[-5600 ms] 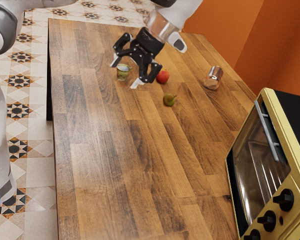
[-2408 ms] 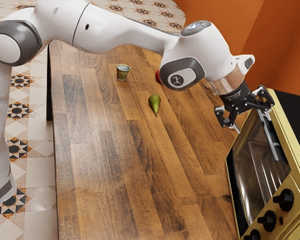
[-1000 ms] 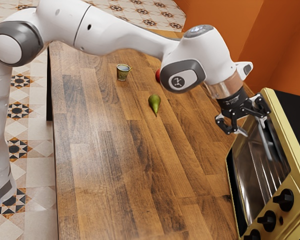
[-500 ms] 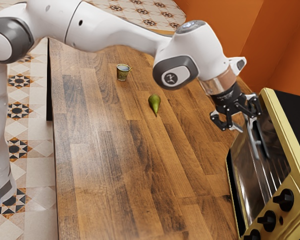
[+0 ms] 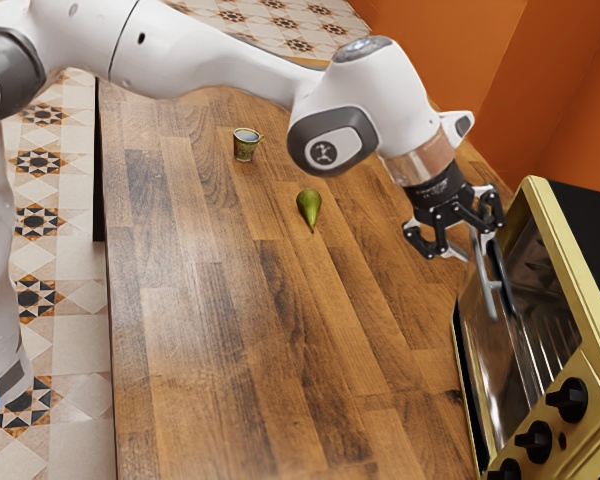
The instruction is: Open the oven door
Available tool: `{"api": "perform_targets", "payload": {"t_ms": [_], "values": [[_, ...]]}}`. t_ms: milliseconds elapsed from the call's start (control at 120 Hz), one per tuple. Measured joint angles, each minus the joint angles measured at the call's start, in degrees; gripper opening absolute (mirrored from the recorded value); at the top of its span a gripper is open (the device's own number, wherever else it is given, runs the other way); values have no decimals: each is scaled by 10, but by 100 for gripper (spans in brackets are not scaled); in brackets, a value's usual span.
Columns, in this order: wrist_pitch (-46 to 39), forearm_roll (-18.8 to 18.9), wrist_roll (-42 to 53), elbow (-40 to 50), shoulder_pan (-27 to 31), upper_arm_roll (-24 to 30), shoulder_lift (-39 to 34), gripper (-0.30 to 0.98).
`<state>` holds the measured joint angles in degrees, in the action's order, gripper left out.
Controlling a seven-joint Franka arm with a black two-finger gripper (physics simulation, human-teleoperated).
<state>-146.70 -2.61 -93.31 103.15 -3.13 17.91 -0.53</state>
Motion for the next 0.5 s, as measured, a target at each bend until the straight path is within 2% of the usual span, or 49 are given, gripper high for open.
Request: {"api": "perform_targets", "payload": {"t_ms": [500], "values": [[0,-32,-1,50,4,0,-38,8]]}}
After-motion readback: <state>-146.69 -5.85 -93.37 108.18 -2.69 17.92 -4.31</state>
